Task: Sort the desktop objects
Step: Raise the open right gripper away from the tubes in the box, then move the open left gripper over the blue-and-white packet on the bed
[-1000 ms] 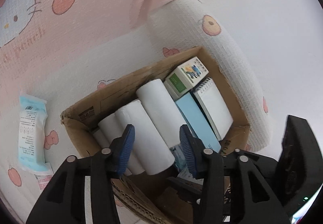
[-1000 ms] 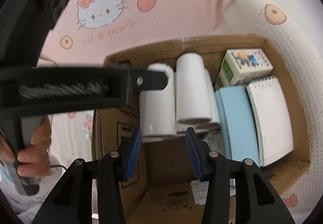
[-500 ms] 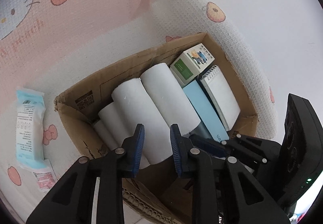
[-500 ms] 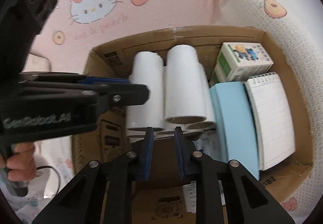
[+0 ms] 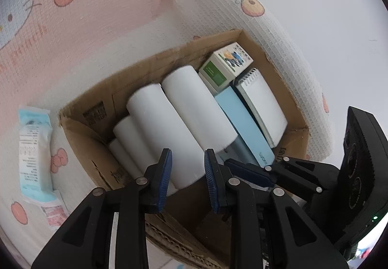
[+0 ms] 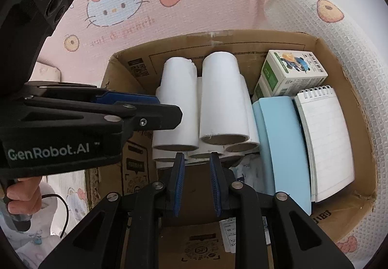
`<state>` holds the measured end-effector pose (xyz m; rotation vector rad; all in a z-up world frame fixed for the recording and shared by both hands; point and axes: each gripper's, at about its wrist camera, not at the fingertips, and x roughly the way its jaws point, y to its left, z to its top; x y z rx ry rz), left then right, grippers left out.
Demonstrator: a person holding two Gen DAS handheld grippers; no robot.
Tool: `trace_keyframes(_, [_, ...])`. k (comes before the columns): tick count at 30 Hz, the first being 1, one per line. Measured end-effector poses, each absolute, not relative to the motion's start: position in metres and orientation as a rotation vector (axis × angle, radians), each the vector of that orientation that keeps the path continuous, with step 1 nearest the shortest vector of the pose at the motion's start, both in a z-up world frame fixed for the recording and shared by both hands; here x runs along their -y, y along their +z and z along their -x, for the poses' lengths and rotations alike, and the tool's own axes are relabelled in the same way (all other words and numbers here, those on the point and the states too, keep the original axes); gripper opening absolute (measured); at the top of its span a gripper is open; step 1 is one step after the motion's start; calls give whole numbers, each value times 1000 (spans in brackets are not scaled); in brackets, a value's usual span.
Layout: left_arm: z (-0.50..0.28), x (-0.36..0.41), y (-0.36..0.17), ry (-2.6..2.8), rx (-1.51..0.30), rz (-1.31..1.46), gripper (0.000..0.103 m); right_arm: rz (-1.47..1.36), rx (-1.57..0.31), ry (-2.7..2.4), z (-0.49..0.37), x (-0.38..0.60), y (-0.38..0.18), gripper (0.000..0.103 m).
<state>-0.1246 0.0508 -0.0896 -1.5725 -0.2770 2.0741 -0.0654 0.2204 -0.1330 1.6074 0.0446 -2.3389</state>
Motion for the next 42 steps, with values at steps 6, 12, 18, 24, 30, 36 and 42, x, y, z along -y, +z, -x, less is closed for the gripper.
trace_keyframes(6, [118,-48,-86,2118,303,1553,29,-1597,-36,-2355,60,-218,-131,18])
trace_keyframes(12, [104,-35,-63,2258,313,1403,61,-1576,-88,-2403,48,-215,-123,18])
trace_keyframes(18, [95,-13,-44,2330,355,1293,64,-1568,-151,-2439,39,-203,-111,18])
trace_keyframes(24, [78,11,-41,2427,311,1240,67,-1543,-168,-2459,32,-189,-98,28])
trace_keyframes(30, [50,50,-54,2507,326,1184,67,-1360,-171,-2465,18,-176,-90,51])
trace_keyframes(36, [15,93,-68,2609,302,1135,67,-1184,-110,-2541,-3,-168,-74,52])
trace_keyframes(42, [0,141,-108,2554,466,1274,67,-902,-56,-2561,-43,-142,-52,64])
